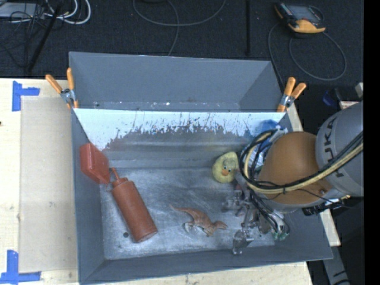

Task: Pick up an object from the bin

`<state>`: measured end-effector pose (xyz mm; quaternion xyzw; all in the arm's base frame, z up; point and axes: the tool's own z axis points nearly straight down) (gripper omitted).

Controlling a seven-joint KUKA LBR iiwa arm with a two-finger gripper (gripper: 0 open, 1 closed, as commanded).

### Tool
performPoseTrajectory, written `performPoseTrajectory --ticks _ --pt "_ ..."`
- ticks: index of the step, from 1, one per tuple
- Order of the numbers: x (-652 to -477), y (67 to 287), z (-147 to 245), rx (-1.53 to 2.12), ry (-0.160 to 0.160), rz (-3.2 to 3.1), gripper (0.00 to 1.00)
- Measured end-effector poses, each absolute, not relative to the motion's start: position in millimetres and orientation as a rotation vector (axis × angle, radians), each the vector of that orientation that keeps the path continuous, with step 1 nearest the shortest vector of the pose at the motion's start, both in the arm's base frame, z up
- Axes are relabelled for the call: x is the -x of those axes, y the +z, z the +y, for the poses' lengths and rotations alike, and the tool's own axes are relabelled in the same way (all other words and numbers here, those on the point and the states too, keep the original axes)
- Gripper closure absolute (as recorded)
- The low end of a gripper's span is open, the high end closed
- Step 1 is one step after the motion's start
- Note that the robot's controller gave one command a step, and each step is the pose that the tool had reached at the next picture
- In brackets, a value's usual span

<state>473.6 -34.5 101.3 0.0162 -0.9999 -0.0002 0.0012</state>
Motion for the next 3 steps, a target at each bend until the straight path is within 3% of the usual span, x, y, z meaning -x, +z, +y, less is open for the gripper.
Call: performPoseTrajectory --ticks 1,2,3 --pt "-486.5 78.6 -40.1 -0.379 -0.001 -3.118 0.00" --pt "-484.5 73.0 10.4 0.404 0.006 -3.121 1.00" --pt "-484.6 73.0 10.5 0.402 0.005 -3.122 1.00"
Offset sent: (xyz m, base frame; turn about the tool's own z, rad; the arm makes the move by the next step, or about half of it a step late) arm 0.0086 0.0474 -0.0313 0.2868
